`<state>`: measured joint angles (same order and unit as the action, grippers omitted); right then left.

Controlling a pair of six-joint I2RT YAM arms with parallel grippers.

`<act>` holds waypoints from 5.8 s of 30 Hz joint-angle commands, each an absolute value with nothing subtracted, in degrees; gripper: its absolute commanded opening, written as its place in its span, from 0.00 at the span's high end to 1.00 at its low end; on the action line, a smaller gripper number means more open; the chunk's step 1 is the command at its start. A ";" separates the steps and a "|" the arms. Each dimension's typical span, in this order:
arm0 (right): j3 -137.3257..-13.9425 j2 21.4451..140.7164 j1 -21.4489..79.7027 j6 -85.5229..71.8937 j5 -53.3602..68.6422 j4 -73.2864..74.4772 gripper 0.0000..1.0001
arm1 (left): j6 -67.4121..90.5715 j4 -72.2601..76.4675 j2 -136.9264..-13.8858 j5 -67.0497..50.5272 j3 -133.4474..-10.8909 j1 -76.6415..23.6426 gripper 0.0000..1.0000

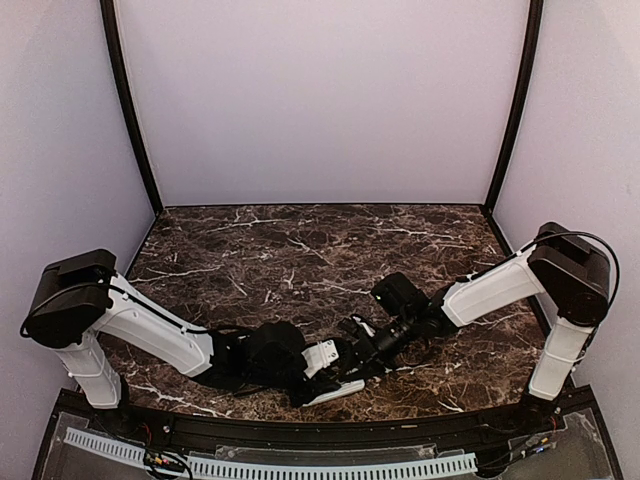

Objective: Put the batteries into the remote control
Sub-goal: Hold the remote control without the battery cover at the center of the board, then load the battery cover onto the remote control without the battery cover.

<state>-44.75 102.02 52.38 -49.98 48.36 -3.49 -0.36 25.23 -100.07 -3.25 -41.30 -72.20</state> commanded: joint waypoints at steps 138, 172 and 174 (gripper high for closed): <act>-51.59 101.05 57.56 -44.01 30.18 16.58 0.99 | -0.29 15.63 -94.30 -0.63 -37.34 -74.36 0.48; -51.06 102.41 59.18 -45.70 29.53 16.01 0.99 | 0.35 20.32 -97.32 0.19 -42.26 -74.36 0.94; -51.23 102.27 59.16 -45.79 29.62 15.88 0.99 | 0.35 20.07 -98.24 2.20 -42.61 -74.40 0.99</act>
